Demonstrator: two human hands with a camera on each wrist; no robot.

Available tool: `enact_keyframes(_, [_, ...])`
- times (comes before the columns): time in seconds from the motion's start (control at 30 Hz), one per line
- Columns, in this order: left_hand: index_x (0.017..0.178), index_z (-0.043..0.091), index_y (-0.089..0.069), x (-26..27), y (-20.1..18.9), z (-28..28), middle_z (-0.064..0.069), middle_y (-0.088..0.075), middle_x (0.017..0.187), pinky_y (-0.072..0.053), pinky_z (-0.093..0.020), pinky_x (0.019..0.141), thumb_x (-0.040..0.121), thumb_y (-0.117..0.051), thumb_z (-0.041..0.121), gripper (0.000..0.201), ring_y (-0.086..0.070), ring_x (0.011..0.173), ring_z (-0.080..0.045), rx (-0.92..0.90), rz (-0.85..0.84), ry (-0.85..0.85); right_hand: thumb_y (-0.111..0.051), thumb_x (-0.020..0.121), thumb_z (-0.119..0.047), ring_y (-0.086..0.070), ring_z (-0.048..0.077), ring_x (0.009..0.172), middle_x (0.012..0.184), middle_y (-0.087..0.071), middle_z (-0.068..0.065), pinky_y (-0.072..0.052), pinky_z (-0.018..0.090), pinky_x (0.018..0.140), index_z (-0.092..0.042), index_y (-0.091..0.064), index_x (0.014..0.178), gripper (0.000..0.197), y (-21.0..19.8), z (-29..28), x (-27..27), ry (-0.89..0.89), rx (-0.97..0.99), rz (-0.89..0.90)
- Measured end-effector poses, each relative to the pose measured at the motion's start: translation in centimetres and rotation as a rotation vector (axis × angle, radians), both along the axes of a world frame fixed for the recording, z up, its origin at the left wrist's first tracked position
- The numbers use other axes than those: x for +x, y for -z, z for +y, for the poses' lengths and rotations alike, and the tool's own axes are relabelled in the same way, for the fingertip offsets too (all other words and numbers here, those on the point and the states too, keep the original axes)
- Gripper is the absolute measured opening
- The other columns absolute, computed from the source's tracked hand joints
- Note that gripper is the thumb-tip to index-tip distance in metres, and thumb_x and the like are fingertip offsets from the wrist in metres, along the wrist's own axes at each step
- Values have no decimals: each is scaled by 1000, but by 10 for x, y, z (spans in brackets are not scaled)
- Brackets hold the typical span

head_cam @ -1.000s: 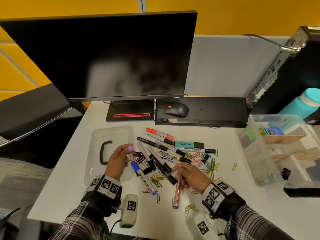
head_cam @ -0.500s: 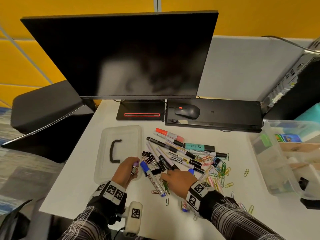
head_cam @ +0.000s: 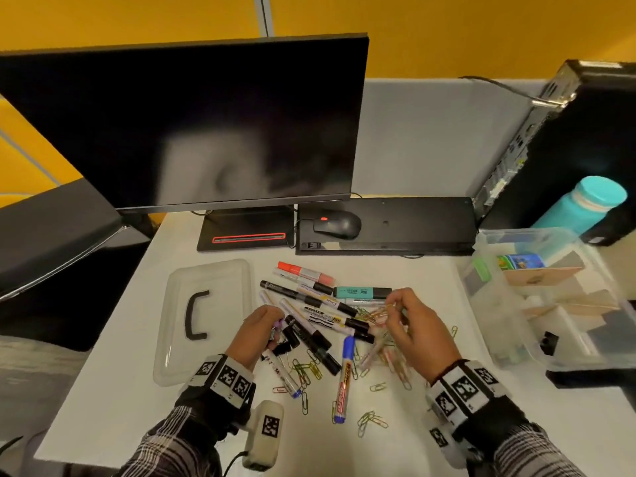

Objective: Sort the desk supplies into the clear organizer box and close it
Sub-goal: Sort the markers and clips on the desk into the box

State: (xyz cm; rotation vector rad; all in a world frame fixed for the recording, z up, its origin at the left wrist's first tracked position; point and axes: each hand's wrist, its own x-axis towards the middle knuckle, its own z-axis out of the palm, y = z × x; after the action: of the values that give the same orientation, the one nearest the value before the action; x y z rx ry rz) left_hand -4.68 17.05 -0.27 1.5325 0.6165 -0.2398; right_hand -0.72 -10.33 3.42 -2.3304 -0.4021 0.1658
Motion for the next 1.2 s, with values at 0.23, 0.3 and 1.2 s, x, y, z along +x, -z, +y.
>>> enact_keyframes(0.23, [85,9,-52,28,-5,-65,-5,-49,69,-37,-26,51,95,-48,18,14,-44,57,-14,62,-29,214,-49,92,-18,-54,18,75,87,-56,-1,-41,29,67,-18,-49,99,7,-46,-112,9,458,-48,-235])
enact_keyframes(0.3, [85,10,-53,32,-6,-87,-2,-47,67,-37,-26,52,95,-49,18,14,-43,57,-15,68,-36,268,-50,92,-19,-51,19,70,84,-55,0,-36,25,57,-19,-46,93,4,-49,-138,6,523,-166,-208])
enact_keyframes(1.2, [92,22,-50,48,-61,-259,9,-52,94,-45,-19,77,95,-47,26,5,-50,84,-4,562,-651,765,-31,86,-36,-33,30,137,147,-39,12,-22,48,115,-9,-37,140,61,14,-230,11,700,-331,-190])
